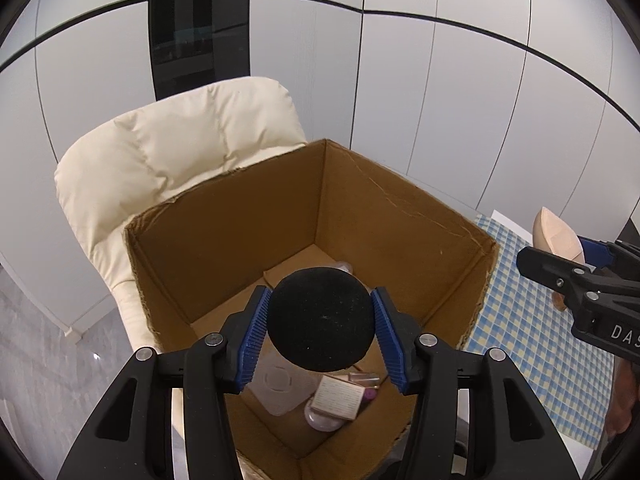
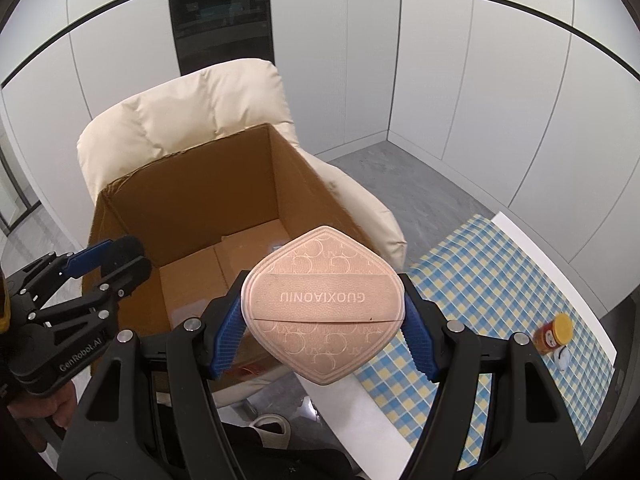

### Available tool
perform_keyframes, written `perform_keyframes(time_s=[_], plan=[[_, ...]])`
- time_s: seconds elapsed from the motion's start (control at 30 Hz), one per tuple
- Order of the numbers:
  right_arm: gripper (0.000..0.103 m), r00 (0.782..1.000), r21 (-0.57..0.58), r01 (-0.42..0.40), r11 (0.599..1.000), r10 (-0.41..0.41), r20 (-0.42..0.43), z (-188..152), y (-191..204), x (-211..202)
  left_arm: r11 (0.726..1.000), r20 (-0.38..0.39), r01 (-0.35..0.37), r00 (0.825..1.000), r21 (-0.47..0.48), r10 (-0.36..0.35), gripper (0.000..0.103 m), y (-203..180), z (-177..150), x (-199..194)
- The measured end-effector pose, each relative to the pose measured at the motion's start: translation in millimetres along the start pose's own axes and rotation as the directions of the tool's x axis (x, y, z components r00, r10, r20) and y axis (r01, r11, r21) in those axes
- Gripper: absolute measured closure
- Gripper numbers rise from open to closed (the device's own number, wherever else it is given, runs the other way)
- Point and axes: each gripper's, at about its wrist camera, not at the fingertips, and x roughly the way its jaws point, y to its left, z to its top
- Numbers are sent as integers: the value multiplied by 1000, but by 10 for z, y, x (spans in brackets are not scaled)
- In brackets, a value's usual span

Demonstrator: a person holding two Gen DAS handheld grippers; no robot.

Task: Organize objects
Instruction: 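Open the left tool to drop the black sponge into the box, then lower the pink puff over the box and open the right tool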

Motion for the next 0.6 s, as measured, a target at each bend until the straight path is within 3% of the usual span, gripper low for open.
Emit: perform_keyframes(time_s=[0.17,0.27,0.3,0.33,0.6], plan=[[31,1000,-15,-13,1000,13,6,28,134,9,1000,1,-2,1000,0,2,41,72,-9,-27],[31,1000,-21,-20,1000,20,9,52,202,24,1000,16,-19,1000,-18,19,21,143,3,-73],[31,1000,-22,-23,999,23,9,60,221,34,999,22,-19,1000,-27,20,7,160,1,-96],[31,1000,-24,-25,999,25,8,69,238,44,999,31,-24,999,-46,26,1,192,8,-121],[31,999,-33,-41,999,42,13,147,385,98,998,74,-43,996,-48,46,0,308,16,-267]])
